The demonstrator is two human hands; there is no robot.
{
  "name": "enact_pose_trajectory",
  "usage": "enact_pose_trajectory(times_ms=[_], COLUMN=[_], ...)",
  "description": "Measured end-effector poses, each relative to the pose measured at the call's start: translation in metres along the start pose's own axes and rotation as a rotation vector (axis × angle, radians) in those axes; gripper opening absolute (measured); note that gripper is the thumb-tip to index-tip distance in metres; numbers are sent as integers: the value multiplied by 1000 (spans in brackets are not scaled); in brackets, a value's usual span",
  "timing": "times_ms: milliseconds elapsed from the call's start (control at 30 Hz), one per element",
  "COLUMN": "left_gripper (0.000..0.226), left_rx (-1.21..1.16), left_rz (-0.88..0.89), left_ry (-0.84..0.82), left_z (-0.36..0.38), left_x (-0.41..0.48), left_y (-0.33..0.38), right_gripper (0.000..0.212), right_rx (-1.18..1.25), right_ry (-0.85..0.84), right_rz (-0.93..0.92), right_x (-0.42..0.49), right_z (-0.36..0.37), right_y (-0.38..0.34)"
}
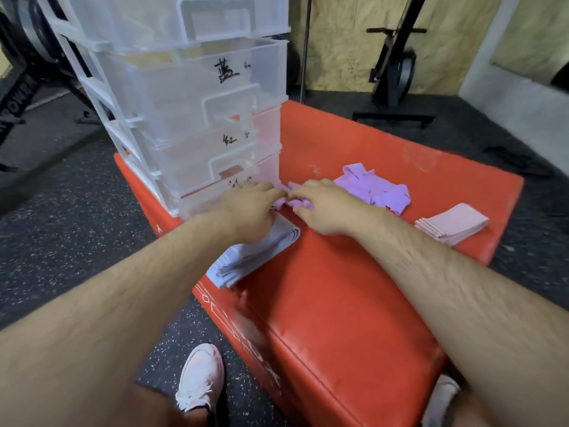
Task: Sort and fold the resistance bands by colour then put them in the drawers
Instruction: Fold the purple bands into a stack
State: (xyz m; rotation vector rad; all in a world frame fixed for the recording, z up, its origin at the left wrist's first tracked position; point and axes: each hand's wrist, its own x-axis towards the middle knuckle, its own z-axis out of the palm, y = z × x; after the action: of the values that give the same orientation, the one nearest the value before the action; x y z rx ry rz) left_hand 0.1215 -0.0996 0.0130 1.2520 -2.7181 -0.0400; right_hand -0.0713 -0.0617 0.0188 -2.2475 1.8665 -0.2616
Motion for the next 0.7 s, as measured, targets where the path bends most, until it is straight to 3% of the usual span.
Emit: enact_pose_trajectory(times_ms=[167, 267, 500, 700], left_gripper=[50, 49, 46, 36], left_rx=[27, 0, 121, 27], left_rz=[51, 86, 31, -86], left_ry=[-24, -46, -198, -209], left_z=[7, 14, 29, 27], left_x=[16, 24, 30, 40], left_y=[47, 61, 74, 85], right_gripper=[33, 42, 37, 37], right_rx=[-166, -152, -125, -41], right_ry=[-188, -299, -267, -226], right_rz=[151, 209, 167, 137], right_x=[-35, -50, -60, -64], right_z=[-7, 0, 1, -4], right_y=[36, 54, 64, 64])
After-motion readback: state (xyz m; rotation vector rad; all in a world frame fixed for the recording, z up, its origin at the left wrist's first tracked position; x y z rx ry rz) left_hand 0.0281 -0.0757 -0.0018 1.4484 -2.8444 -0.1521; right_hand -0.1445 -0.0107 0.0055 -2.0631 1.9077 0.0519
